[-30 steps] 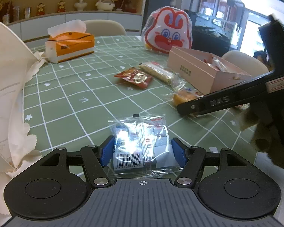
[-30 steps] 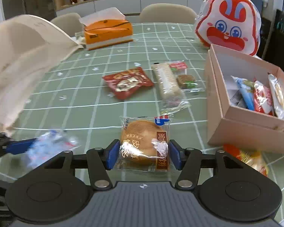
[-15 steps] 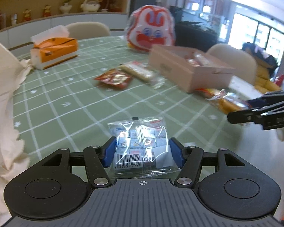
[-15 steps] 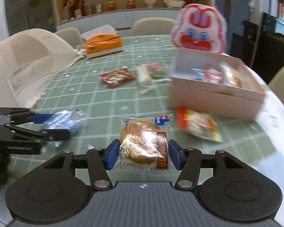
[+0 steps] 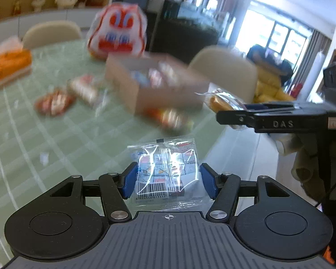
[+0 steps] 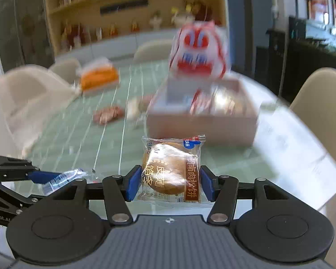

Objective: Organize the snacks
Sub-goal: 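Carry both packets over the pink box and open both grippers to drop them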

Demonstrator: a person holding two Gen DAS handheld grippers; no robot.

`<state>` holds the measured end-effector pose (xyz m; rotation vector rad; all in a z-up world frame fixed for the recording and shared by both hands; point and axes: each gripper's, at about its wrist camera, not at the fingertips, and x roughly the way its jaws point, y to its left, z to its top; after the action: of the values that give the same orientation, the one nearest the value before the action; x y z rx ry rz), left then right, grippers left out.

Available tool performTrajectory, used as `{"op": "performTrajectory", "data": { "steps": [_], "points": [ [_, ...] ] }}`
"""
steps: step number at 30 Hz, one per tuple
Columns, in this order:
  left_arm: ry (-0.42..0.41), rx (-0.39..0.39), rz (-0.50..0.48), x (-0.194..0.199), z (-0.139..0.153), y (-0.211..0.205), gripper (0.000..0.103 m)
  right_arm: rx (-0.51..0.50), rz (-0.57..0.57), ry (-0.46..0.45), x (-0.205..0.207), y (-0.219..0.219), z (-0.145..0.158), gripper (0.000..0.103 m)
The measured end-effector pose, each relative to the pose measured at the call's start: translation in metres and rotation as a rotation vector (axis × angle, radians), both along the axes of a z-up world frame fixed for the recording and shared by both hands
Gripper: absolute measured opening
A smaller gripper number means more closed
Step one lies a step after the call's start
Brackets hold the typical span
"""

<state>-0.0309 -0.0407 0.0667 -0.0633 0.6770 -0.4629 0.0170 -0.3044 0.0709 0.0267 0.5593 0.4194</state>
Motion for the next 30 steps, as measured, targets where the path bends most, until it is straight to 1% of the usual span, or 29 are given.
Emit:
{"op": "performTrajectory", "data": {
  "steps": [2, 4, 6, 7, 9, 11, 13, 14, 15, 16, 18, 19, 20, 21, 22, 24, 25, 27, 30],
  "points": [
    [-0.087, -0.018, 0.021, 0.016, 0.032, -0.005, 0.066, 0.012, -0.018, -0.073, 0.01, -0.014, 0.034, 0.056],
    [-0.162, -0.056, 0.048, 0.037, 0.06, -0.009, 0.066, 0.028, -0.043, -0.126, 0.024, -0.027, 0.063, 0.056],
    [-0.209, -0.092, 0.074, 0.067, 0.079, -0.016, 0.066, 0.045, -0.078, -0.161, 0.047, -0.04, 0.089, 0.056],
    [-0.214, -0.094, 0.084, 0.086, 0.084, -0.022, 0.066, 0.049, -0.093, -0.169, 0.057, -0.043, 0.096, 0.056],
    [-0.184, -0.081, 0.106, 0.128, 0.084, -0.035, 0.066, 0.044, -0.131, -0.173, 0.078, -0.049, 0.105, 0.056],
    [-0.119, -0.06, 0.128, 0.171, 0.069, -0.05, 0.066, 0.045, -0.156, -0.149, 0.096, -0.054, 0.103, 0.056],
    [-0.028, -0.05, 0.136, 0.205, 0.046, -0.06, 0.066, 0.048, -0.158, -0.119, 0.11, -0.058, 0.094, 0.056],
    [0.018, -0.063, 0.133, 0.219, 0.032, -0.061, 0.066, 0.047, -0.157, -0.105, 0.116, -0.059, 0.087, 0.056],
    [0.063, -0.075, 0.123, 0.231, 0.018, -0.062, 0.066, 0.04, -0.157, -0.089, 0.124, -0.059, 0.08, 0.056],
    [0.094, -0.07, 0.109, 0.239, 0.007, -0.065, 0.066, 0.034, -0.155, -0.074, 0.128, -0.059, 0.071, 0.056],
    [0.12, -0.037, 0.1, 0.245, -0.008, -0.065, 0.065, 0.026, -0.146, -0.041, 0.141, -0.055, 0.059, 0.056],
    [0.104, -0.018, 0.105, 0.245, -0.011, -0.065, 0.065, 0.024, -0.138, -0.024, 0.148, -0.051, 0.052, 0.056],
    [0.07, -0.016, 0.111, 0.243, -0.01, -0.062, 0.065, 0.023, -0.133, -0.006, 0.155, -0.045, 0.047, 0.056],
    [0.036, -0.03, 0.111, 0.239, -0.007, -0.056, 0.065, 0.027, -0.128, 0.014, 0.164, -0.039, 0.041, 0.056],
    [0.008, -0.062, 0.108, 0.235, -0.002, -0.048, 0.065, 0.032, -0.121, 0.033, 0.172, -0.032, 0.036, 0.056],
    [-0.02, -0.134, 0.108, 0.227, 0.008, -0.03, 0.065, 0.043, -0.092, 0.077, 0.191, -0.012, 0.027, 0.056],
    [-0.032, -0.154, 0.121, 0.222, 0.012, -0.018, 0.065, 0.044, -0.081, 0.089, 0.199, -0.006, 0.024, 0.056],
    [-0.046, -0.163, 0.159, 0.213, 0.017, 0.0, 0.065, 0.032, -0.06, 0.113, 0.215, 0.017, 0.017, 0.056],
    [-0.028, -0.163, 0.224, 0.196, 0.009, 0.033, 0.065, 0.007, -0.022, 0.135, 0.238, 0.05, 0.009, 0.057]
  ]
}}
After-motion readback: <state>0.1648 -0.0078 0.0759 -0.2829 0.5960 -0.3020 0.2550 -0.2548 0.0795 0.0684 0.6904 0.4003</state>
